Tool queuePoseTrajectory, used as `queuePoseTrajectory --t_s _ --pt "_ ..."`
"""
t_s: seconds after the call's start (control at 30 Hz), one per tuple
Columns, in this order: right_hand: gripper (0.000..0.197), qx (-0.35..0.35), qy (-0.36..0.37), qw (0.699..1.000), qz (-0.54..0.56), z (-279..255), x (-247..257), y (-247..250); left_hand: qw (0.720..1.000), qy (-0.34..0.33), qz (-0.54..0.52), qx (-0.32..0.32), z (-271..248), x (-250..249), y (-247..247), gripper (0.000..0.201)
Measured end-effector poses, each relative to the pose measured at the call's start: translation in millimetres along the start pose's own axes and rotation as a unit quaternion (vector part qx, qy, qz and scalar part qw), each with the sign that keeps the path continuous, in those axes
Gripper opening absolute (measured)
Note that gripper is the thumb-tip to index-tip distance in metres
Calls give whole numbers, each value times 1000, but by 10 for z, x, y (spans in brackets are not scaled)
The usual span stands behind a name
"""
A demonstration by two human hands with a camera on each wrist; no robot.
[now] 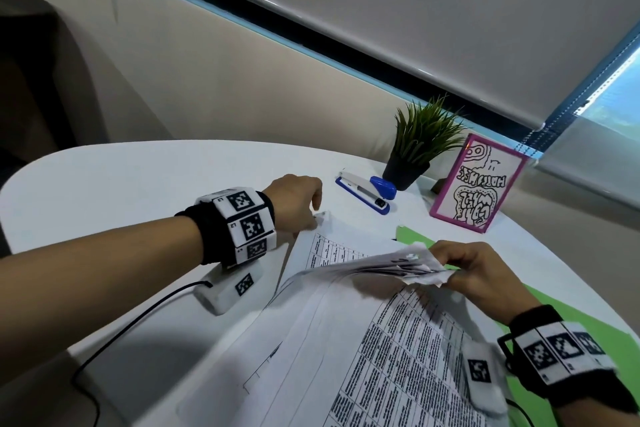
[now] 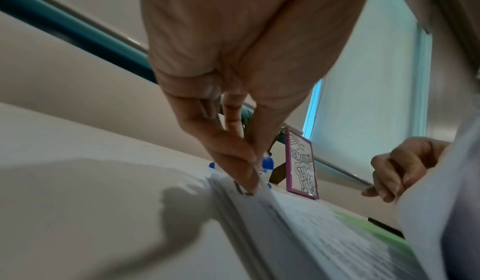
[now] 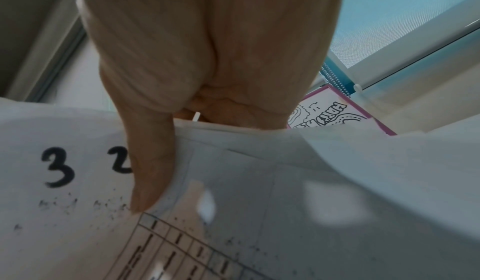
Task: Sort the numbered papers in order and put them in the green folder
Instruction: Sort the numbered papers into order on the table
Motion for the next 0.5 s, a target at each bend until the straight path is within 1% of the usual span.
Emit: queuePoseTrajectory --t_s 0.03,0.07,0.13,0.17,0.23,0.3,0.37,0.43,0.5 --pt "36 -2 1 1000 2 -5 6 2 1000 -6 -2 -6 6 -9 15 14" --pt "33 -3 2 1000 2 -8 7 5 1000 -3 -10 -14 18 -11 30 12" --pt "24 -4 -1 1000 -1 -8 -3 8 999 17 -41 -26 44 18 47 21" --pt "23 -4 -1 1000 -2 -3 -5 3 997 29 -70 -30 53 42 52 26" --pt "22 -4 0 1000 -8 2 -21 -3 985 54 -159 -28 58 63 54 32" --pt "19 -5 3 1000 -11 15 -28 0 966 71 -248 -18 49 53 60 30" --pt "14 -6 9 1000 -18 34 -19 2 949 81 -304 -4 26 23 79 23" --pt "13 -7 15 1000 -23 60 6 -1 936 92 -339 16 9 13 88 23" --pt "11 -6 8 999 -37 92 18 -24 936 96 -338 37 -13 40 85 22"
Point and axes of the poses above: each hand's wrist, its own z-axis towards the middle knuckle, its own y-axis out of the back of the hand, x = y × z, the point moved 5 cm from there along z, towards the middle knuckle, and after that the axes turned 11 degrees about -z, right-handed, at the moved point
